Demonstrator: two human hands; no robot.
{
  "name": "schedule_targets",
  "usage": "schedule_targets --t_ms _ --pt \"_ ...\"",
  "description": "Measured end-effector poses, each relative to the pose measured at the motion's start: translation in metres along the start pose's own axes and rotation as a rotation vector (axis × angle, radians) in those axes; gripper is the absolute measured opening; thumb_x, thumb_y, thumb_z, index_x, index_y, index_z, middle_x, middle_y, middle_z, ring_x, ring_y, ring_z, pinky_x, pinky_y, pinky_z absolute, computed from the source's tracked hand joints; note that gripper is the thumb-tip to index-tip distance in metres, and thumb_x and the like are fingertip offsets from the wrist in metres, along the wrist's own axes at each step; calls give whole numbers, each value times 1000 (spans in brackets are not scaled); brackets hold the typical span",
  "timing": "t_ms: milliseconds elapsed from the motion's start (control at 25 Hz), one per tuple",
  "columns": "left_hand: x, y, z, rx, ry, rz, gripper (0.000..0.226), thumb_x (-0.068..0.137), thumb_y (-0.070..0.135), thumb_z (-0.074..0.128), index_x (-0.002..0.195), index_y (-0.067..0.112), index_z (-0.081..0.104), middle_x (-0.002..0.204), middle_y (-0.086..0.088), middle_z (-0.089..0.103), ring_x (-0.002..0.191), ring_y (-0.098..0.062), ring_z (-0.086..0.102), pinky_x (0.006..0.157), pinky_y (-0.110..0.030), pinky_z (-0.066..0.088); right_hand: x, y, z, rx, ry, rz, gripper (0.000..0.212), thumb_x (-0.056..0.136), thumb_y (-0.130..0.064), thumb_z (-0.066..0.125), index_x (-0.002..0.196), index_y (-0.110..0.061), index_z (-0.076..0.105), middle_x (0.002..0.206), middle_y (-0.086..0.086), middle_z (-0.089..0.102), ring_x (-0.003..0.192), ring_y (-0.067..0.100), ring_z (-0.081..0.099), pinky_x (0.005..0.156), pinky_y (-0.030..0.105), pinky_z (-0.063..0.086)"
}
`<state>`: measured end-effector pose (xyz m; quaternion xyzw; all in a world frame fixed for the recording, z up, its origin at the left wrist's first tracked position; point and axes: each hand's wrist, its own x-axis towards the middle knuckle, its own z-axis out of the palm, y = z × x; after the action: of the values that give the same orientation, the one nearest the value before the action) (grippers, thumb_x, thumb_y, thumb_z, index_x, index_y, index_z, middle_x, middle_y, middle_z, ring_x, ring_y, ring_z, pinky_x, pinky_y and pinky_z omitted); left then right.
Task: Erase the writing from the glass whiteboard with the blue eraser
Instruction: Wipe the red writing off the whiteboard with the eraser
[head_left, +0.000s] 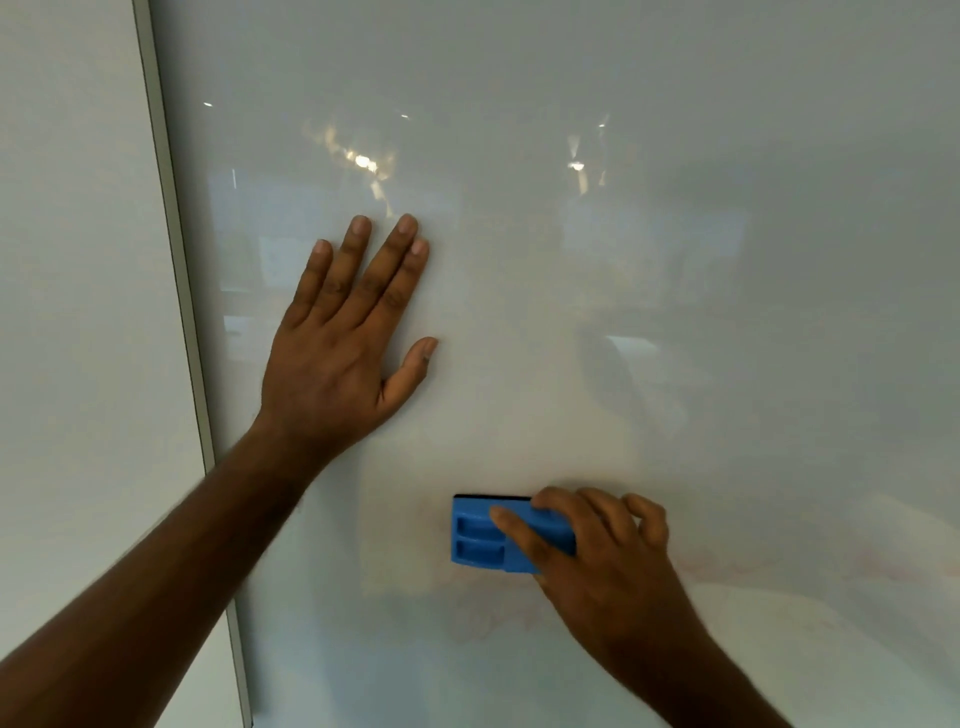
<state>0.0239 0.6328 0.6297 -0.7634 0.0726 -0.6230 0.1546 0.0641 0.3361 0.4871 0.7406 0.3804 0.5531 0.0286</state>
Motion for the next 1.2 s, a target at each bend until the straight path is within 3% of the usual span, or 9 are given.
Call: schedule_targets --t_ms 160,280,520,720,1000,1200 --pt "-6 3 -2 -8 25 -92 75 115 57 34 173 10 27 181 -11 23 168 -40 17 136 -61 12 31 19 -20 37 81 127 60 86 -35 63 145 -42 51 128 0 63 111 27 56 91 49 38" --pt "-8 4 -2 2 31 -153 75 115 55 37 173 8 24 181 -13 20 167 -43 16 135 -63 12 67 5 -22 127 87 184 64 85 -36 67 146 -41 51 131 0 60 115 27 56 91 48 36" --pt "-13 1 -2 3 2 -153 77 115 54 38 174 7 18 182 -15 16 168 -43 14 136 -62 10 67 -46 -2 76 75 80 63 89 -37 71 148 -43 49 132 -3 62 112 25 59 91 48 36" --pt "-23 -2 -1 18 -11 -143 78 115 53 39 173 6 17 181 -17 17 167 -43 15 136 -59 8 18 -34 -2 22 16 -98 63 91 -21 63 150 -40 50 133 0 62 114 25 56 95 48 34" --pt "-28 0 -1 7 -1 -146 77 115 53 38 173 6 18 181 -17 17 168 -42 14 136 -59 8 38 16 -24 31 92 132 59 89 -32 69 146 -39 54 130 0 63 112 29 60 94 49 37" --pt "-30 0 -2 -2 7 -151 77 115 53 37 173 5 19 181 -19 19 167 -44 16 136 -61 10 55 -38 -4 105 116 94 58 90 -33 72 145 -43 55 130 -2 64 111 28 60 94 48 38"
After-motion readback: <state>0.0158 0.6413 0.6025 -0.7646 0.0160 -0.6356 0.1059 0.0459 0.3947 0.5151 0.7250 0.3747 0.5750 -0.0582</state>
